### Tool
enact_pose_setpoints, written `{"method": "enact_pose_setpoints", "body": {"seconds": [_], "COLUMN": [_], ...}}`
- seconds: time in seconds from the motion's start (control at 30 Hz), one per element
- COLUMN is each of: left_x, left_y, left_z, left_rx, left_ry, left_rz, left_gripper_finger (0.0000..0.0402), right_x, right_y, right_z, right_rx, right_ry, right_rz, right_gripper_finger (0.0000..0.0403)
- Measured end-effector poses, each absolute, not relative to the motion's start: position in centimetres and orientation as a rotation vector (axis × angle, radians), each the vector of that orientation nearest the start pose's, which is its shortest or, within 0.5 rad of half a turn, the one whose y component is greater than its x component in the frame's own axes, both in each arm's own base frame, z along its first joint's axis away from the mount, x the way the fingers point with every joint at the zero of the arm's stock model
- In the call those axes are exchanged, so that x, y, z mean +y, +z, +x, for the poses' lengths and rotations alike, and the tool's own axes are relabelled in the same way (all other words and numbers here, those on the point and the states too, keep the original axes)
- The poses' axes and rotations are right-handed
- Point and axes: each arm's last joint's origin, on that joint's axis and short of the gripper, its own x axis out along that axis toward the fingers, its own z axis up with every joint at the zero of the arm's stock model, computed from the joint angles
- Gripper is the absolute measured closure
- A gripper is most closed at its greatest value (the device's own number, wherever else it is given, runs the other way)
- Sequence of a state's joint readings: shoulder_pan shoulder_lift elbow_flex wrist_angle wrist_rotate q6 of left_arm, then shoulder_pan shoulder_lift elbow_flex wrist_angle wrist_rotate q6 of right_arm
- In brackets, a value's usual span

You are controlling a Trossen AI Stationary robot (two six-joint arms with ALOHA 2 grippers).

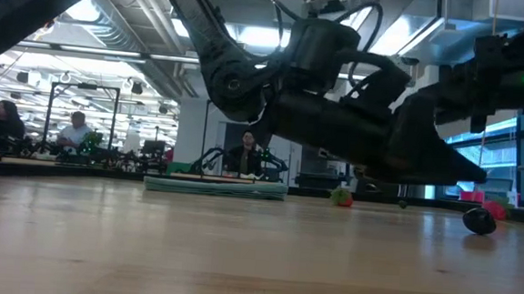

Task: Pick and placing Produce into tupperware
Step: Put the black cherry into the transparent container

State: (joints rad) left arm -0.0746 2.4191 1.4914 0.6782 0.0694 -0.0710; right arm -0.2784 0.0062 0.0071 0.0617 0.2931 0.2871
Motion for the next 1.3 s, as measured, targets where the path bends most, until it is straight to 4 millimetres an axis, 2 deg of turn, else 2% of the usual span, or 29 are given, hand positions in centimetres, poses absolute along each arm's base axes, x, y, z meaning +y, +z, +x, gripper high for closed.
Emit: {"method": "enact_pose_setpoints", "body": {"seconds": [0.13,0.33,0.43,0.9,1.03,1.3], "left_x": [-4.4,-4.6,-5.0,-4.6,-4.6,-4.5], "left_y": [9.6,8.7,9.2,6.6,6.4,6.0], "left_z": [50.6,53.1,53.8,53.6,53.6,53.5], "left_rx": [0.253,0.300,0.305,0.390,0.396,0.428], "left_ry": [-0.143,-0.156,-0.168,-0.142,-0.130,-0.106], "left_rz": [-0.067,-0.112,-0.098,-0.164,-0.181,-0.155], "left_gripper_finger": [0.0172,0.0173,0.0173,0.0173,0.0175,0.0229], "right_x": [-3.4,-3.4,-3.4,-3.4,-3.4,-3.4], "right_y": [17.1,17.1,17.1,17.1,17.1,17.1], "right_z": [9.0,9.0,9.0,9.0,9.0,9.0], "right_rx": [-0.145,-0.152,-0.153,-0.151,-0.151,-0.150], "right_ry": [-0.558,-0.558,-0.556,-0.555,-0.555,-0.555], "right_rz": [0.280,0.302,0.306,0.300,0.300,0.298], "right_gripper_finger": [0.0342,0.0342,0.0342,0.0342,0.0342,0.0342]}}
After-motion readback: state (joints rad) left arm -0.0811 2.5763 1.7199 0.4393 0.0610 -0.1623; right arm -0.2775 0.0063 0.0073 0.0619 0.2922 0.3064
